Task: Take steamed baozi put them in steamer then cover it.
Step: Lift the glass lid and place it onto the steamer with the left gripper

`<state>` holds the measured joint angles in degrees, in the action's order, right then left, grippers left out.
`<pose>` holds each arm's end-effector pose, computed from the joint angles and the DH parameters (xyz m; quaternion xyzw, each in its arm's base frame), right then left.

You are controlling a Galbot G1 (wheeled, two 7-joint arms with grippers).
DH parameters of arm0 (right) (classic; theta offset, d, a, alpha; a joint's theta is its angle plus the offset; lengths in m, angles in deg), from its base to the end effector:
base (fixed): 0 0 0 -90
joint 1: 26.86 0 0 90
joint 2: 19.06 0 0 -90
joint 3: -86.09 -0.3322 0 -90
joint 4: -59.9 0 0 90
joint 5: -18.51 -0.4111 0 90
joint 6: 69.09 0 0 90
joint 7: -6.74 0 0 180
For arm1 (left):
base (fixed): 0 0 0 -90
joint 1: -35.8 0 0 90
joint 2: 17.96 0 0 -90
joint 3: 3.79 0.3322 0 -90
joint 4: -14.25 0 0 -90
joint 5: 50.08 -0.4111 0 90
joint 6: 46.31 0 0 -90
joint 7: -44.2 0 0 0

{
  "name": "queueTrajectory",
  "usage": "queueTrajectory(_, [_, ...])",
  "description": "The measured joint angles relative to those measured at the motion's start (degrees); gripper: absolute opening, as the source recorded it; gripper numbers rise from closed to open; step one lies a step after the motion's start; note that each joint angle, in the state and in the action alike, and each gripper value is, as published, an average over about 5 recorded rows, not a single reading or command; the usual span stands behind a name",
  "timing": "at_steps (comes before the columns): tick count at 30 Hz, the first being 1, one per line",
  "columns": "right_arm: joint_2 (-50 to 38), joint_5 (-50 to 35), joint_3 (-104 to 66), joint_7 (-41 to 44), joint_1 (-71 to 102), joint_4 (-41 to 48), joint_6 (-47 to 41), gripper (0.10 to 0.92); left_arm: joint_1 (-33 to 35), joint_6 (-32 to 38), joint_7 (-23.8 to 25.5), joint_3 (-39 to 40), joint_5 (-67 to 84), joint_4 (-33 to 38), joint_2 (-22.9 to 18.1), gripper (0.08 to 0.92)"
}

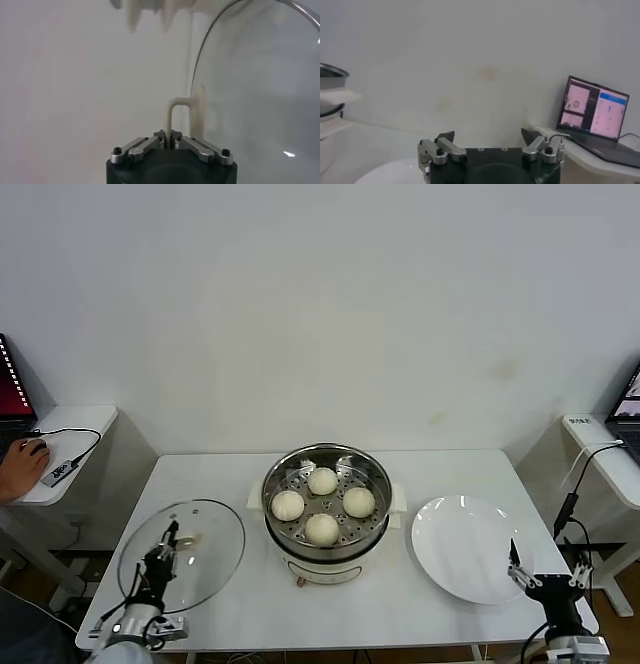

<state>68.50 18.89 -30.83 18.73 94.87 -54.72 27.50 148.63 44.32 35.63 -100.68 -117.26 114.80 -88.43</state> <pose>0.2026 -0.1759 -0.3059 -0.0848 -0.9862 0.1416 0.0150 0.2821 0.1316 -0.3639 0.0041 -0.7187 -0.6947 0.0279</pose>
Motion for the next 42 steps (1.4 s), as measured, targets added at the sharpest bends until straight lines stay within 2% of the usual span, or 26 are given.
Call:
queueTrajectory(7, [-0.5, 0.6, 0.5, 0.2, 0.0, 0.1, 0.1, 0.823, 2.6, -2.3, 3.1, -3.6, 1.4, 8.7, 2.3, 0.142])
queueTrajectory(13, [-1.0, 0.9, 0.7, 0.3, -0.2, 0.1, 0.0, 0.823, 3.2, -4.6, 5.7, -3.6, 4.5, 15.5, 4.6, 0.142])
queueTrajectory(20, [-0.7, 2.0, 1.3, 0.2, -0.5, 0.8, 0.3, 0.823, 2.3, -9.1, 8.3, 1.2, 9.9, 22.4, 8.3, 0.142])
queueTrajectory(26, [-0.5, 3.2, 1.9, 0.1, -0.8, 1.9, 0.4, 0.823, -1.9, -13.9, 10.8, 8.1, 11.6, 25.6, 10.4, 0.142])
queueTrajectory(33, [0.1, 4.9, 2.8, 0.0, -1.6, 3.0, 0.5, 0.823, -8.9, -19.0, 15.0, 17.8, 7.1, 25.4, 9.2, 0.142])
queueTrajectory(42, [1.2, 7.2, 3.8, -0.4, -2.1, 4.1, 0.8, 0.823, -17.5, -23.2, 21.1, 28.4, -3.5, 21.1, 3.5, 0.142])
